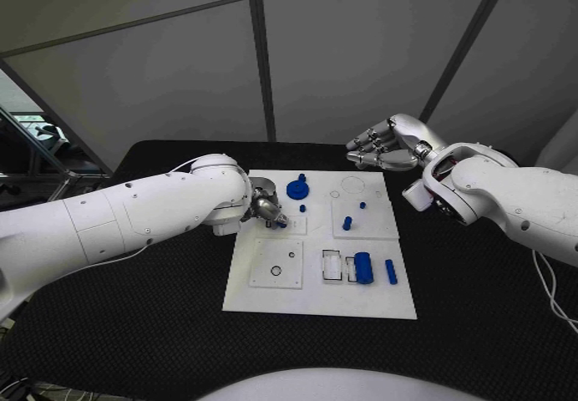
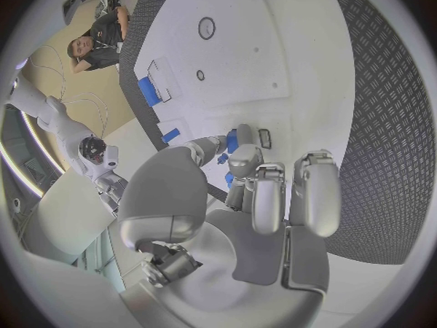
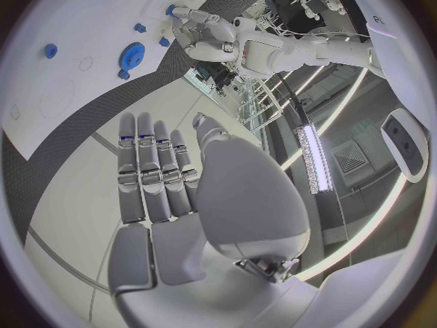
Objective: Assemble the parts on the task board
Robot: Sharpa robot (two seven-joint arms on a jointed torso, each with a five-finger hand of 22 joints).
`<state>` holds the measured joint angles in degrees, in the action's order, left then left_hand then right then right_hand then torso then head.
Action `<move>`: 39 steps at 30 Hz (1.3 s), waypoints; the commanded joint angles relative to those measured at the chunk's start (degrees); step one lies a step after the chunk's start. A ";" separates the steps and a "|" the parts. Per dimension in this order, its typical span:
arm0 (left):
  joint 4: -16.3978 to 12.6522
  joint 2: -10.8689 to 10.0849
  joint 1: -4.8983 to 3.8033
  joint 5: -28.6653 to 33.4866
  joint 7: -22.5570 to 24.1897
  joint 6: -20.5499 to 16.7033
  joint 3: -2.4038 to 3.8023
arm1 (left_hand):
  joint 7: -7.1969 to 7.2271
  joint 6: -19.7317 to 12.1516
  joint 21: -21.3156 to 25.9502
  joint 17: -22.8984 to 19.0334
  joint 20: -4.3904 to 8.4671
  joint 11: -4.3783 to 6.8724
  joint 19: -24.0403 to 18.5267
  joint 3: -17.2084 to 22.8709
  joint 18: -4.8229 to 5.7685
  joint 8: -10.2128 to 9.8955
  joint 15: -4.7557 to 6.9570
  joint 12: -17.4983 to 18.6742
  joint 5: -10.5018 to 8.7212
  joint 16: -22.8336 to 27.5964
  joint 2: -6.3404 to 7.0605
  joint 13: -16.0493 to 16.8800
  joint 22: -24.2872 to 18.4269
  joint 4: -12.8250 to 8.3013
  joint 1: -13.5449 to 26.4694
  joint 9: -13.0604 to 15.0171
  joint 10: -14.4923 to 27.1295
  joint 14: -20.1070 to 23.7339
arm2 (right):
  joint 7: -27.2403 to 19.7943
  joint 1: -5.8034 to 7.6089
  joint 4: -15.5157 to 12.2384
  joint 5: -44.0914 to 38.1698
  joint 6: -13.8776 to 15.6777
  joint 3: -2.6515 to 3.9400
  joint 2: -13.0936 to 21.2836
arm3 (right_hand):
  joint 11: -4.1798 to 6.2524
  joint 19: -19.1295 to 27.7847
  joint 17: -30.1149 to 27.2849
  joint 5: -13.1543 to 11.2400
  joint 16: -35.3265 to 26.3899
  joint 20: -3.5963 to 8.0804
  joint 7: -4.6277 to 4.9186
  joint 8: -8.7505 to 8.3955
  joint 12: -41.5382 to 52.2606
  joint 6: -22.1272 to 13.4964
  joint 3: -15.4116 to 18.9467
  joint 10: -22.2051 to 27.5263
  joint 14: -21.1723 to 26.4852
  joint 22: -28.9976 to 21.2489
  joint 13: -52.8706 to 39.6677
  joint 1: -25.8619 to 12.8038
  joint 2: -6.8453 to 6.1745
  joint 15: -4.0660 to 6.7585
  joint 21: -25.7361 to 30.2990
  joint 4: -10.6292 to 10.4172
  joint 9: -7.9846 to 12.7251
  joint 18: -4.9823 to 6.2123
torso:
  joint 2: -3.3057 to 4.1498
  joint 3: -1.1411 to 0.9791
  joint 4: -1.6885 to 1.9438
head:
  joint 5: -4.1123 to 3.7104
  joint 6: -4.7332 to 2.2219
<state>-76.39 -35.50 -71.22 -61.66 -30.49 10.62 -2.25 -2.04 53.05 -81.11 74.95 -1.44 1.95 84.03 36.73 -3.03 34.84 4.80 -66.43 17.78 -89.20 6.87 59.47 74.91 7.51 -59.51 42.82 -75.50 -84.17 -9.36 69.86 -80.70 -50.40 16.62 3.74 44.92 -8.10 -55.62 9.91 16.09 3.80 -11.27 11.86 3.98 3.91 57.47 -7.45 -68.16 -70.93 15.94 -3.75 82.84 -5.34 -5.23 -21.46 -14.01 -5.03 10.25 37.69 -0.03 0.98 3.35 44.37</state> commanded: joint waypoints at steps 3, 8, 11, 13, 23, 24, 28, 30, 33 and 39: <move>0.42 0.38 0.07 -0.23 -0.25 1.24 -0.11 | 0.19 0.64 -0.48 14.51 0.32 0.18 1.25 5.33 0.31 -0.20 0.48 -0.54 0.14 -0.41 -0.32 0.50 2.50 -5.93 1.84 -0.34 -0.85 -5.67 | 0.23 0.11 -0.33 -0.16 -0.22 0.04 0.13 | 0.09 -0.37 -0.20 0.88 -0.14 -0.20 -0.07 -0.31 -0.10 -0.33 0.48 0.45 0.21 -0.19 0.02 -0.62 0.25 -0.06 0.37 0.12 0.09 0.17 | -0.01 -0.03 0.02 | -0.02 0.01; 0.77 0.69 0.06 -0.05 -0.25 1.62 -0.11 | 0.38 1.29 -0.89 14.85 0.42 0.32 1.50 3.97 0.44 -0.49 0.59 -1.13 0.12 -0.65 -0.30 1.22 3.18 -5.13 3.45 -0.66 -1.27 -5.77 | 0.32 0.12 -0.37 -0.19 -0.15 0.04 0.21 | 0.10 -0.49 -0.35 1.62 -0.12 -0.21 -0.08 -0.30 -0.08 -0.35 0.57 0.50 0.20 -0.34 0.01 -0.62 0.29 -0.05 0.57 0.24 0.09 0.19 | -0.02 -0.01 -0.04 | -0.01 -0.03; 1.07 0.90 0.06 0.00 -0.26 1.83 -0.11 | 0.44 1.62 -1.03 14.96 0.46 0.36 1.59 3.25 0.48 -0.66 0.63 -1.36 0.09 -0.73 -0.44 1.50 3.42 -4.60 4.26 -0.84 -1.44 -5.80 | 0.34 0.12 -0.39 -0.20 -0.10 0.04 0.24 | 0.10 -0.54 -0.41 1.85 -0.11 -0.22 -0.08 -0.29 -0.07 -0.35 0.60 0.51 0.19 -0.40 0.01 -0.63 0.30 -0.05 0.64 0.27 0.09 0.19 | 0.01 0.00 -0.04 | -0.01 -0.09; 1.30 1.05 0.06 0.02 -0.26 1.87 -0.11 | 0.48 1.85 -1.11 15.05 0.50 0.40 1.64 2.78 0.51 -0.79 0.66 -1.51 0.10 -0.80 -0.65 1.69 3.55 -4.24 4.74 -0.97 -1.55 -5.83 | 0.34 0.12 -0.39 -0.20 -0.09 0.04 0.25 | 0.10 -0.54 -0.41 1.85 -0.11 -0.22 -0.08 -0.29 -0.07 -0.35 0.60 0.51 0.19 -0.40 0.01 -0.63 0.30 -0.05 0.64 0.27 0.09 0.19 | 0.01 -0.03 -0.06 | 0.02 -0.14; 2.15 1.64 0.05 0.04 -0.19 1.45 -0.11 | 0.60 2.74 -1.48 15.05 0.58 0.48 1.86 0.42 0.63 -1.25 0.73 -2.02 0.01 -0.80 -1.31 2.33 4.20 -2.73 6.65 -1.43 -1.95 -5.83 | 0.60 0.12 -0.33 -0.36 0.07 0.03 0.12 | 0.10 -0.61 -0.49 2.12 -0.11 -0.22 -0.08 -0.29 -0.06 -0.36 0.64 0.52 0.19 -0.46 0.01 -0.68 0.36 -0.06 0.73 0.28 0.09 0.19 | 0.06 0.01 0.01 | 0.24 0.26; 2.20 1.67 0.04 0.04 -0.18 1.44 -0.11 | 0.61 2.82 -1.51 15.05 0.59 0.49 1.88 0.13 0.64 -1.29 0.74 -2.06 0.00 -0.80 -1.35 2.38 4.25 -2.58 6.82 -1.47 -1.98 -5.83 | 0.65 0.12 -0.30 -0.38 0.08 0.03 0.12 | 0.10 -0.61 -0.49 2.12 -0.11 -0.22 -0.08 -0.29 -0.06 -0.36 0.64 0.52 0.19 -0.46 0.01 -0.68 0.36 -0.06 0.73 0.28 0.09 0.19 | 0.03 0.04 0.03 | 0.21 0.29; 2.36 1.79 0.04 0.04 -0.18 1.55 -0.11 | 0.64 3.08 -1.59 15.05 0.60 0.51 1.93 -0.91 0.67 -1.45 0.75 -2.24 -0.02 -0.80 -1.49 2.63 4.40 -2.07 7.36 -1.62 -2.12 -5.83 | 0.81 0.12 -0.26 -0.42 0.14 0.03 0.10 | 0.09 -0.66 -0.56 2.42 -0.11 -0.22 -0.07 -0.30 -0.05 -0.38 0.67 0.55 0.19 -0.53 0.01 -0.74 0.42 -0.06 0.82 0.27 0.09 0.19 | 0.03 0.02 0.04 | 0.20 0.30; 2.43 1.84 0.04 0.04 -0.18 1.63 -0.11 | 0.66 3.21 -1.66 15.05 0.61 0.52 1.97 -1.45 0.69 -1.54 0.76 -2.32 -0.01 -0.80 -1.61 2.74 4.53 -1.77 7.63 -1.70 -2.18 -5.83 | 0.89 0.12 -0.24 -0.44 0.16 0.03 0.08 | 0.09 -0.76 -0.68 3.13 -0.10 -0.23 -0.08 -0.30 -0.05 -0.42 0.67 0.58 0.20 -0.65 0.01 -0.72 0.47 -0.05 0.98 0.34 0.09 0.19 | 0.04 -0.01 0.04 | 0.16 0.36; 2.50 1.91 0.04 0.04 -0.18 1.76 -0.11 | 0.67 3.33 -1.72 15.05 0.62 0.53 2.01 -1.90 0.71 -1.63 0.76 -2.38 0.00 -0.80 -1.76 2.84 4.65 -1.48 7.87 -1.78 -2.24 -5.83 | 0.99 0.12 -0.21 -0.45 0.17 0.03 0.04 | 0.09 -0.89 -0.85 3.99 -0.10 -0.21 -0.07 -0.30 -0.05 -0.44 0.68 0.64 0.20 -0.79 0.02 -0.72 0.47 -0.06 1.17 0.42 0.09 0.20 | 0.04 0.01 0.04 | 0.18 0.40; 2.68 2.00 0.03 0.05 -0.21 2.09 -0.11 | 0.69 3.48 -1.80 15.05 0.62 0.54 2.05 -2.43 0.74 -1.74 0.77 -2.45 0.02 -0.80 -1.93 2.93 4.78 -1.12 8.14 -1.88 -2.31 -5.83 | 1.12 0.12 -0.16 -0.45 0.17 0.03 0.02 | 0.09 -0.94 -0.92 4.34 -0.10 -0.21 -0.07 -0.30 -0.05 -0.46 0.67 0.66 0.20 -0.85 0.02 -0.72 0.49 -0.06 1.25 0.44 0.10 0.20 | 0.02 0.01 0.03 | 0.19 0.50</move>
<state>-73.74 -33.62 -71.21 -61.54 -30.50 11.82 -2.32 -1.32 56.22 -82.55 74.95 -1.02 2.47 84.03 34.56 -3.03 33.28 5.21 -68.56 17.97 -89.65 4.81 62.35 74.91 6.52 -51.88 41.00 -77.25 -84.14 -8.32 69.86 -80.81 -50.67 16.66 3.73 44.99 -7.88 -56.24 9.07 20.27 3.80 -11.45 11.86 3.98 3.91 57.48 -7.12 -67.95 -70.93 15.13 -3.75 82.62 -5.11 -5.23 -20.51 -13.69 -5.03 10.24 37.73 -0.02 1.01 3.51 44.83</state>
